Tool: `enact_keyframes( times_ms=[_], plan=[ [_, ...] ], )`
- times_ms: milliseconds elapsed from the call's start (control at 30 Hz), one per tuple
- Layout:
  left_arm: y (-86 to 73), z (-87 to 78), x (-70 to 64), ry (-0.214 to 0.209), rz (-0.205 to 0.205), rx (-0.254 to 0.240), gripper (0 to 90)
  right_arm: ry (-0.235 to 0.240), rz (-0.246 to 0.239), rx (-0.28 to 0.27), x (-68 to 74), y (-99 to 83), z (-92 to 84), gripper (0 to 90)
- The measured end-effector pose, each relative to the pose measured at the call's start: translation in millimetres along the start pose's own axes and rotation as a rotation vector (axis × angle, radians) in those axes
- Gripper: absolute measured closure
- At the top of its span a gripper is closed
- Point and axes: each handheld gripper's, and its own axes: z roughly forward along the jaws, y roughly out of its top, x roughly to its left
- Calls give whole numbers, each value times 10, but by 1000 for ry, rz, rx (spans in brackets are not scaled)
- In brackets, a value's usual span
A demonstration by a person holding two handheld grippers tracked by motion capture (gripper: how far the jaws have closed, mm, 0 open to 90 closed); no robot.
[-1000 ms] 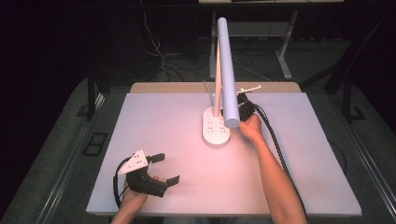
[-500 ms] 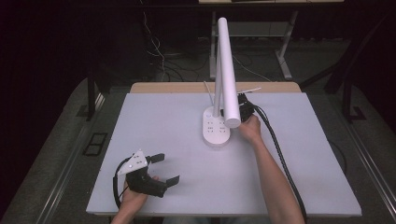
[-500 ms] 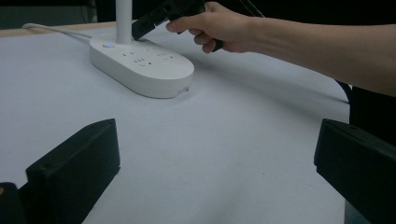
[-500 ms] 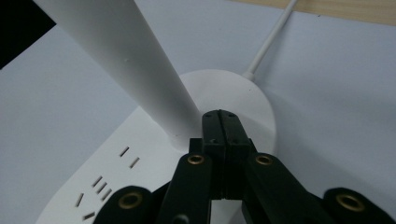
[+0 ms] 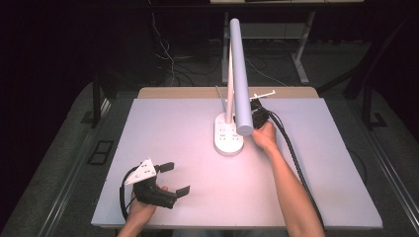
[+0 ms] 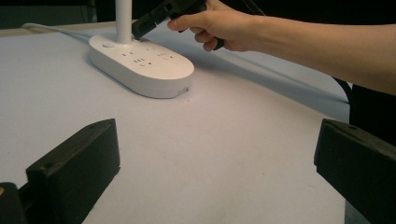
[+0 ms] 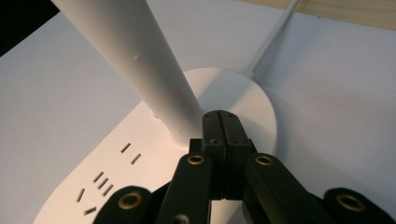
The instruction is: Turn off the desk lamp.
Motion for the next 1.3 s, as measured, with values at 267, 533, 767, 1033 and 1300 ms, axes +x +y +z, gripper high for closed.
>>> enact_keyframes(
  times_ms=[267, 533, 767, 1033, 1300],
  plan=[
    [-1, 2, -1, -2, 2, 3, 0, -2, -1, 0, -3, 1, 1, 900],
    [0, 12, -5, -2, 2, 6, 0, -5, -3, 3, 8, -4, 3, 900],
    [-1, 18, -11, -4, 5, 9, 0, -5, 2, -13, 7, -32, 7, 900],
    [-1, 10, 1, -3, 3, 7, 0, -14, 3, -13, 17, -33, 3, 900],
    [0, 6, 1, -4, 4, 6, 0, -3, 9, -11, 17, -28, -15, 900]
  ],
)
